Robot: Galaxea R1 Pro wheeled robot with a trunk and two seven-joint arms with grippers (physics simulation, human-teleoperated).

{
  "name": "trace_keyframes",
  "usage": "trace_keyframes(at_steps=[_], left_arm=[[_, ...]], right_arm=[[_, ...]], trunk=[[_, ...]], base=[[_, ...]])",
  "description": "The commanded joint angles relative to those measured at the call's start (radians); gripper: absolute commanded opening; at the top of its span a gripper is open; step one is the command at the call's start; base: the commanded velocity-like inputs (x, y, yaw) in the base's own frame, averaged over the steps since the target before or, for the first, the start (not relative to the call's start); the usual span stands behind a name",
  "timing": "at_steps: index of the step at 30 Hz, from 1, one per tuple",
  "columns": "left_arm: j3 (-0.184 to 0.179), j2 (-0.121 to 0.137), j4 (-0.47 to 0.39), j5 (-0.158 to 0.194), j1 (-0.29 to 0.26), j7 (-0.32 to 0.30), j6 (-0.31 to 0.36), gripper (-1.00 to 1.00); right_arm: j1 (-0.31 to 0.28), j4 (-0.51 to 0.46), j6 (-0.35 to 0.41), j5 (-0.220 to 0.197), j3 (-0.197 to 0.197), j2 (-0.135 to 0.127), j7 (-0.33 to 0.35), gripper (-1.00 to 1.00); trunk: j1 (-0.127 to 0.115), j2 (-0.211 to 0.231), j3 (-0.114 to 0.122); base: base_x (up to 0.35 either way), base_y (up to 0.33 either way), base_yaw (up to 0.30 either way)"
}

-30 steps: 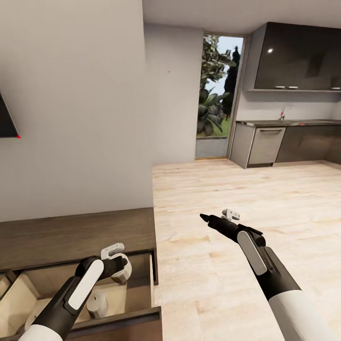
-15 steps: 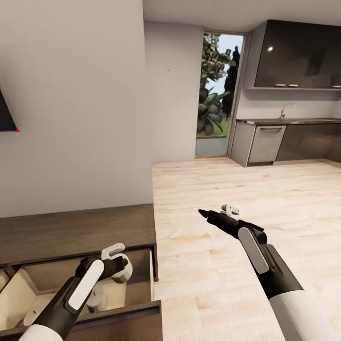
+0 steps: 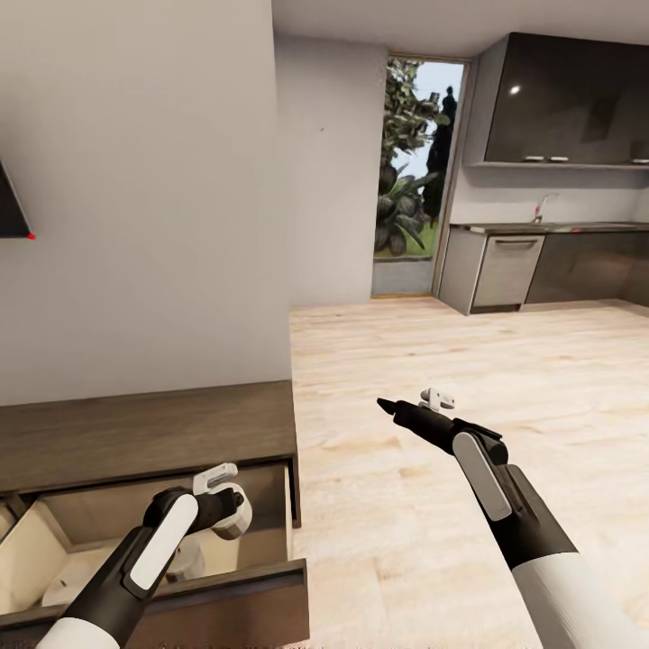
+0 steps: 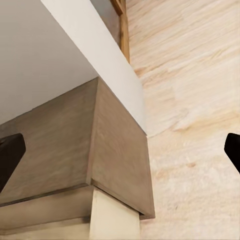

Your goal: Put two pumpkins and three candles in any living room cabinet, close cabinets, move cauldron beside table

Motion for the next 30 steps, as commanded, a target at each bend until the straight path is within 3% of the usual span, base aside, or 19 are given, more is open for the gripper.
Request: trace_keyframes(at_steps=[1, 9, 16, 21, 30], left_arm=[[-0.003, 0.001, -0.001, 0.01, -0.001, 0.01, -0.001, -1.0], [-0.003, 0.001, -0.001, 0.01, -0.001, 0.009, -0.001, -1.0], [-0.006, 0.001, -0.008, 0.009, -0.001, 0.008, -0.001, -1.0], [-0.06, -0.001, -0.005, 0.009, -0.001, 0.013, 0.0, -1.0], [-0.07, -0.001, -0.004, 0.009, -0.001, 0.015, 0.001, -1.0]], right_arm=[[0.0, -0.001, 0.002, -0.006, 0.002, -0.001, -0.005, 1.0], [-0.001, 0.0, 0.002, -0.006, 0.002, 0.0, -0.006, 1.0], [0.0, 0.003, 0.003, -0.006, 0.002, -0.001, -0.006, 1.0], [0.0, 0.002, 0.003, -0.006, 0.002, -0.001, -0.006, 1.0], [0.0, 0.0, 0.003, -0.006, 0.002, 0.0, -0.006, 1.0]], trunk=[[0.004, -0.008, -0.004], [0.034, -0.064, -0.027], [0.034, -0.064, -0.026], [0.034, -0.064, -0.026], [0.034, -0.064, -0.026]], base=[[0.0, 0.0, 0.0], [0.0, 0.0, 0.147], [0.0, 0.0, 0.085], [0.036, -0.016, 0.004], [0.111, -0.026, 0.093]])
